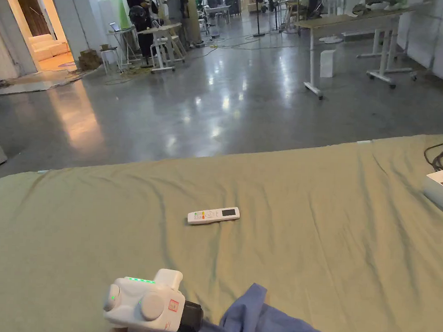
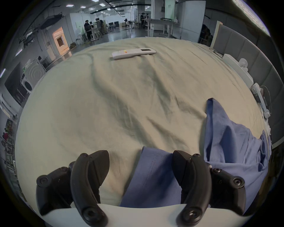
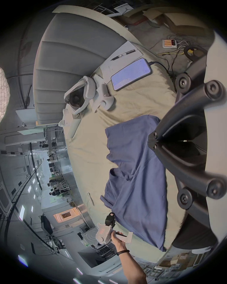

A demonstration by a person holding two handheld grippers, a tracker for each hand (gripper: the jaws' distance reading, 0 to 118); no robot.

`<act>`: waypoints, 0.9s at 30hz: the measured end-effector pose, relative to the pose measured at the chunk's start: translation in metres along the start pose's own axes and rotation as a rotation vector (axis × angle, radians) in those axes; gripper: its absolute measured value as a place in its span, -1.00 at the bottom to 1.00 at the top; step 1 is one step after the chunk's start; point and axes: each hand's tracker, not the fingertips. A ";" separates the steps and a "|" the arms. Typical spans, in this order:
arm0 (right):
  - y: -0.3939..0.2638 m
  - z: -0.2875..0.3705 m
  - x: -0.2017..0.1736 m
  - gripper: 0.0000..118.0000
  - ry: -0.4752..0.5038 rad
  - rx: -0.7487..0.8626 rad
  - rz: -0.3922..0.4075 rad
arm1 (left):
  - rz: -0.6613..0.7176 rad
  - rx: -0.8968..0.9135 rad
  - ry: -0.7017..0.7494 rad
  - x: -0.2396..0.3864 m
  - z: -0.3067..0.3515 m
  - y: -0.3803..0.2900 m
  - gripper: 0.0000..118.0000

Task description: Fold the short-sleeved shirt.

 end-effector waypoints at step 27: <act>-0.003 -0.135 0.039 0.19 -0.042 -0.243 -0.074 | -0.022 -0.080 0.048 0.028 0.012 0.006 -0.34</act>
